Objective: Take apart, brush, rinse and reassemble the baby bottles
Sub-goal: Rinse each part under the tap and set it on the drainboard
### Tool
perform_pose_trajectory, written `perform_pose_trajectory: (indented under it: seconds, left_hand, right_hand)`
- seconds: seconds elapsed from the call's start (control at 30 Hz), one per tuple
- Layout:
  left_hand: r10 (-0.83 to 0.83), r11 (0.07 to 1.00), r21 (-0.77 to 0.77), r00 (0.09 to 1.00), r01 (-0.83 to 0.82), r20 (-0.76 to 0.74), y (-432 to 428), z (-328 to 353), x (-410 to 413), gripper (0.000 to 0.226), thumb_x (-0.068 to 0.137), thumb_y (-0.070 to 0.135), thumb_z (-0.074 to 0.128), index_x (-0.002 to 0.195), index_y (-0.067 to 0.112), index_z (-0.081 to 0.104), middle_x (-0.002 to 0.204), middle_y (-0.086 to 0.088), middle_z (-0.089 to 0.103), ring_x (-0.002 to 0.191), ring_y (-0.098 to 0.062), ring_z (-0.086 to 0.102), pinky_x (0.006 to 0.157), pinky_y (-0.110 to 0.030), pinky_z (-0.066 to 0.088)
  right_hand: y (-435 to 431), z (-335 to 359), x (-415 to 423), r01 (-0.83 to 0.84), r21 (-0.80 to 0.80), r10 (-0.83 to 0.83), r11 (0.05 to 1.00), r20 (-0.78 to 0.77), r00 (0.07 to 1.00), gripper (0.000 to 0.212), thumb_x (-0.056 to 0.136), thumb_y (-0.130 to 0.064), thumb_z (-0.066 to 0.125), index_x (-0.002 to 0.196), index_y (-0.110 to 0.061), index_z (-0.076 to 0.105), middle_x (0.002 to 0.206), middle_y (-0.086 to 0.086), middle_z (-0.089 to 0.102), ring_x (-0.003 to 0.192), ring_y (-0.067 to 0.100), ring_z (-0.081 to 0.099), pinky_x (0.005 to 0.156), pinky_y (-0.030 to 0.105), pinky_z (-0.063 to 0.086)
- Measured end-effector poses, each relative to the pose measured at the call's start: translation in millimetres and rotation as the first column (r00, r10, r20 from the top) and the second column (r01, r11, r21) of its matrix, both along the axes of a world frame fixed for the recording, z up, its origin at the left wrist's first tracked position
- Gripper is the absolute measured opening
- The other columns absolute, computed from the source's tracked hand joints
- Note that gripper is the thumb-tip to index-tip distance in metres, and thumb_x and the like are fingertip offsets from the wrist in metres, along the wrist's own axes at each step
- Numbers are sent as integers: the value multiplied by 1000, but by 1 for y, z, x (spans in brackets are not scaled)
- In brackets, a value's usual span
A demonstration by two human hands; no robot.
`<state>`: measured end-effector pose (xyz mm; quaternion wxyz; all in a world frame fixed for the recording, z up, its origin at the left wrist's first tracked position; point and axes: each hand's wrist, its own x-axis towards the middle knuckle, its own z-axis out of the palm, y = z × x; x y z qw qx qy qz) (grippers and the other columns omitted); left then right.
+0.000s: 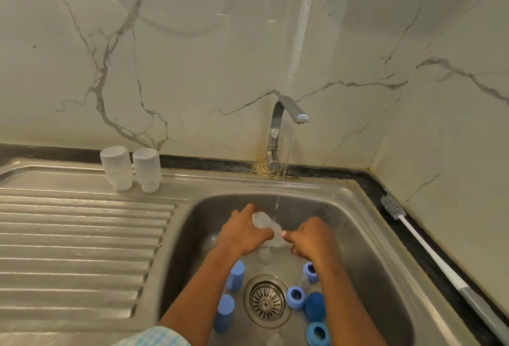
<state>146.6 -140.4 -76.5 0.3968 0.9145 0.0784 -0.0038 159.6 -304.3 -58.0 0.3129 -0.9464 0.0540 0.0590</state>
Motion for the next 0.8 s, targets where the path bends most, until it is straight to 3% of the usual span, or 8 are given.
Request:
perform_pose_trajectory:
  seconds: [0.07, 0.13, 0.27, 0.43, 0.53, 0.63, 0.7, 0.8]
  left_hand:
    - [-16, 999, 30, 999, 15, 46, 0, 10, -10, 61, 74, 46, 71, 130, 33, 47, 123, -1, 50, 106, -23, 57, 92, -39, 51]
    - [-31, 999, 18, 996, 30, 88, 0, 17, -20, 61, 75, 46, 71, 130, 32, 49, 122, 1, 51, 104, -20, 57, 91, -37, 51]
    - [-27, 1000, -2, 987, 28, 158, 3, 24, -44, 61, 77, 44, 73, 132, 27, 52, 119, 2, 54, 103, -16, 57, 91, -35, 51]
    - [-76, 997, 1, 970, 78, 231, 10, 26, -65, 76, 77, 53, 77, 143, 26, 48, 124, 3, 53, 108, -12, 56, 92, -25, 46]
    - [-84, 972, -195, 967, 133, 240, 14, 30, -74, 88, 80, 51, 76, 153, 26, 34, 138, 5, 53, 119, -9, 54, 99, -24, 44]
    - [-45, 954, -269, 949, 134, 314, 17, 34, -81, 77, 90, 52, 64, 155, 30, 29, 137, 9, 49, 125, -9, 51, 106, -29, 43]
    - [17, 984, -173, 934, 49, 356, 25, 28, -82, 68, 93, 53, 59, 152, 28, 35, 140, 7, 50, 126, -12, 52, 107, -34, 44]
    - [-14, 991, 128, 954, -26, 298, 38, 10, -78, 64, 95, 54, 55, 150, 26, 39, 145, 3, 47, 123, -16, 54, 102, -35, 47]
  right_hand:
    - [1, 4, -12, -126, 11, 124, 992, 113, 986, 21, 82, -25, 74, 100, -19, 67, 94, 0, 71, 85, 16, 65, 82, 37, 56]
    - [5, 7, -27, -284, 78, 274, 955, 122, 954, 43, 79, -12, 75, 119, -23, 61, 109, -3, 67, 96, 13, 63, 88, 36, 54]
    - [15, 12, -44, -370, 119, 347, 921, 181, 920, 71, 75, -29, 81, 137, -26, 47, 124, -9, 62, 110, 13, 61, 92, 33, 50]
    - [20, 14, -59, -423, 180, 384, 888, 212, 899, 66, 71, -37, 82, 128, -35, 49, 113, -10, 66, 99, 8, 63, 88, 38, 55]
    - [17, 19, -64, -398, 217, 338, 891, 270, 902, 57, 72, -38, 81, 120, -33, 51, 107, -10, 65, 95, 8, 63, 86, 39, 55]
    - [9, 28, -64, -358, 245, 270, 901, 330, 904, 53, 72, -37, 83, 114, -38, 51, 107, -13, 64, 99, 10, 62, 89, 39, 53]
    - [3, 33, -62, -346, 254, 244, 903, 358, 901, 57, 72, -39, 84, 117, -38, 49, 109, -13, 62, 101, 10, 61, 90, 35, 52]
    - [-6, 35, -58, -333, 252, 221, 909, 386, 896, 60, 74, -39, 83, 125, -31, 51, 111, -11, 61, 100, 10, 59, 85, 28, 48]
